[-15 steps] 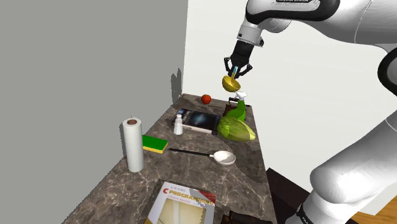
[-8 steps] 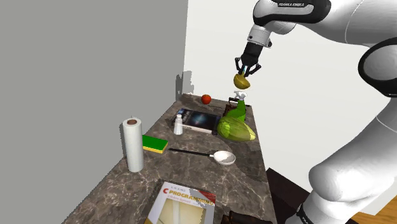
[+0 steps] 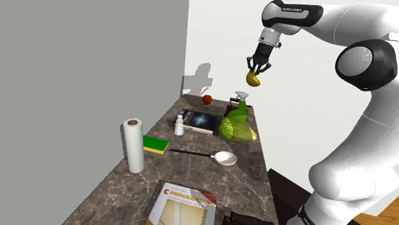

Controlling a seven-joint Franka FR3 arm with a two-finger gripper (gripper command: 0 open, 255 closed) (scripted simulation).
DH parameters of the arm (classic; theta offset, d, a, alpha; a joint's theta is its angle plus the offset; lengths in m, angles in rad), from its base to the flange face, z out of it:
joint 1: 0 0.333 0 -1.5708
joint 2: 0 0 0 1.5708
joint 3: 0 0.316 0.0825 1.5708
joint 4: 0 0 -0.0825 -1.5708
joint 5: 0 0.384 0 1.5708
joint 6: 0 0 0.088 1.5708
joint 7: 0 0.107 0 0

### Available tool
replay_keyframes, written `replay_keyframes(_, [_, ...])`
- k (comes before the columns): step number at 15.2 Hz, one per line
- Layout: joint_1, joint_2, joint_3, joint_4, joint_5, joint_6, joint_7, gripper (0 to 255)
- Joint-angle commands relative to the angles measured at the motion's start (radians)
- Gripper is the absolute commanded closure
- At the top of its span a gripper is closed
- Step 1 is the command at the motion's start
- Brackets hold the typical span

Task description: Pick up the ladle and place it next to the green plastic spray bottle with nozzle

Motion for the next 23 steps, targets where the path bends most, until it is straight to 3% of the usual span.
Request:
replay_keyframes(1, [-0.021,0.061,-0.019,0.080,-0.002,-0.026,-0.038,255])
replay_keyframes(7, [-0.089,0.257,-0.064,0.354,0.005,-0.123,-0.133,255])
replay_keyframes(11, [-0.142,0.446,-0.079,0.648,0.016,-0.237,-0.176,255])
replay_keyframes(16, [-0.135,0.373,-0.082,0.460,0.010,-0.123,-0.195,255])
replay_keyframes(23, [-0.129,0.319,-0.083,0.280,0.007,0.001,-0.215,255])
